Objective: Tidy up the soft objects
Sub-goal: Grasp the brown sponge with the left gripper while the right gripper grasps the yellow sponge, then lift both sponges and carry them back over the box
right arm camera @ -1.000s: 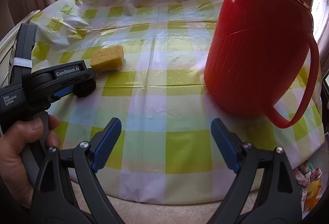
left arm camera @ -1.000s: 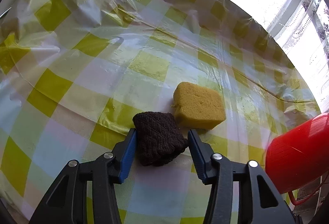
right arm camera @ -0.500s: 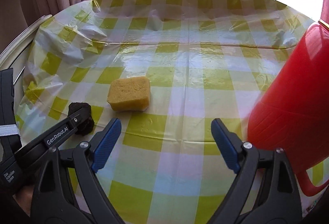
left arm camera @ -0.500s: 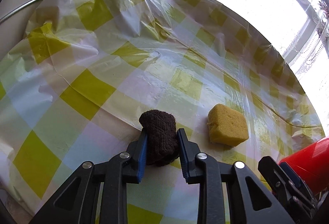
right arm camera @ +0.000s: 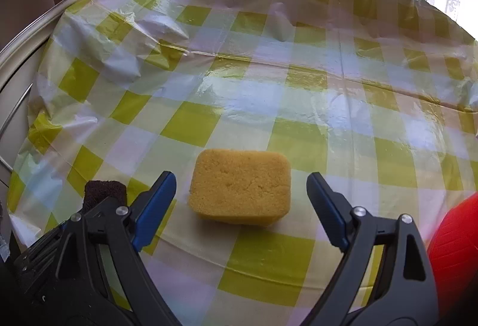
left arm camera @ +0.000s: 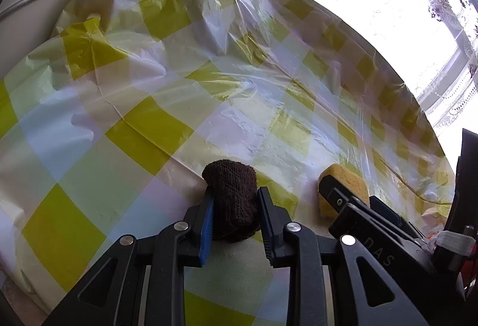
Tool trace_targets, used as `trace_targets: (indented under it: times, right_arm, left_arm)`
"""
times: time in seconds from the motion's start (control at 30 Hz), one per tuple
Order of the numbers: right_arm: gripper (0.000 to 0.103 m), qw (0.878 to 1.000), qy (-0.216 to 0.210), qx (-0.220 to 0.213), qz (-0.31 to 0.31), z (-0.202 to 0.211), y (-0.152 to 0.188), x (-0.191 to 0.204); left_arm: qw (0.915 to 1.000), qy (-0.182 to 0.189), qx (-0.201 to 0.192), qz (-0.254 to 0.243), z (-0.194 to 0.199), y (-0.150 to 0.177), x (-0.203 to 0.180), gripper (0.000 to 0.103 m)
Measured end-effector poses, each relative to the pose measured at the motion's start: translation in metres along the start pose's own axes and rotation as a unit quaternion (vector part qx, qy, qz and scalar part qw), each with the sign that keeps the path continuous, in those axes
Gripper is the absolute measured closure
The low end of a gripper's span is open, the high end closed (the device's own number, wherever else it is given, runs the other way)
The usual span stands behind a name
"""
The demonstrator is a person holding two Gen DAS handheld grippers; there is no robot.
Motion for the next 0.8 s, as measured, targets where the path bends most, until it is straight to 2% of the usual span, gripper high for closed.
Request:
trace_targets:
  times: [0.07,0.13,0.17,0.37,0.43,0.53,0.67,0.8]
  right_arm:
    - [0.013,1.000,0.013,0.012,0.003,-0.010,0.002,-0.002]
    - [0.025,1.000,0.011,0.019,-0.007,-0.016,0.004,-0.006]
    - [0.036,1.000,0.022,0.012,-0.005,-0.015,0.003,-0.008]
    - [0.038,1.000,0.020,0.005,-0.015,-0.004,0.010,-0.012]
    - [0.038,1.000,0.020,0.002,-0.022,0.004,0.015,-0.013]
    - [0.038,0.999,0.023,-0.010,-0.024,0.018,0.021,-0.012]
    - [0.038,0.999,0.018,-0.013,-0.023,0.035,0.030,-0.010]
    - [0.038,0.999,0.013,-0.016,-0.026,0.050,0.037,-0.008]
  left_arm:
    - [1.0000,0.004,0.000,0.003,0.000,0.000,0.001,0.074]
    - [0.9999,0.011,0.001,0.011,0.000,0.000,0.002,0.074]
    - [0.9997,0.018,0.001,0.017,0.000,0.000,0.003,0.074]
    - [0.9970,0.059,0.006,0.050,0.000,0.000,0.006,0.074]
    - [0.9936,0.088,0.012,0.070,-0.001,0.000,0.006,0.075]
    - [0.9908,0.106,0.016,0.083,-0.002,-0.001,0.007,0.075]
    - [0.9876,0.130,0.015,0.086,0.005,-0.005,0.004,0.075]
    - [0.9873,0.141,-0.002,0.074,0.024,-0.011,0.001,0.074]
Point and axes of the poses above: each gripper's, at about its wrist camera, not at the fingertips, and z roughly against the way its jaws point, x to its left, y to its underside, the point moved 9 cm from there along -z, roughly the way its jaws point, and after that the axes turned 4 degrees about -z, right-handed, at the moved point
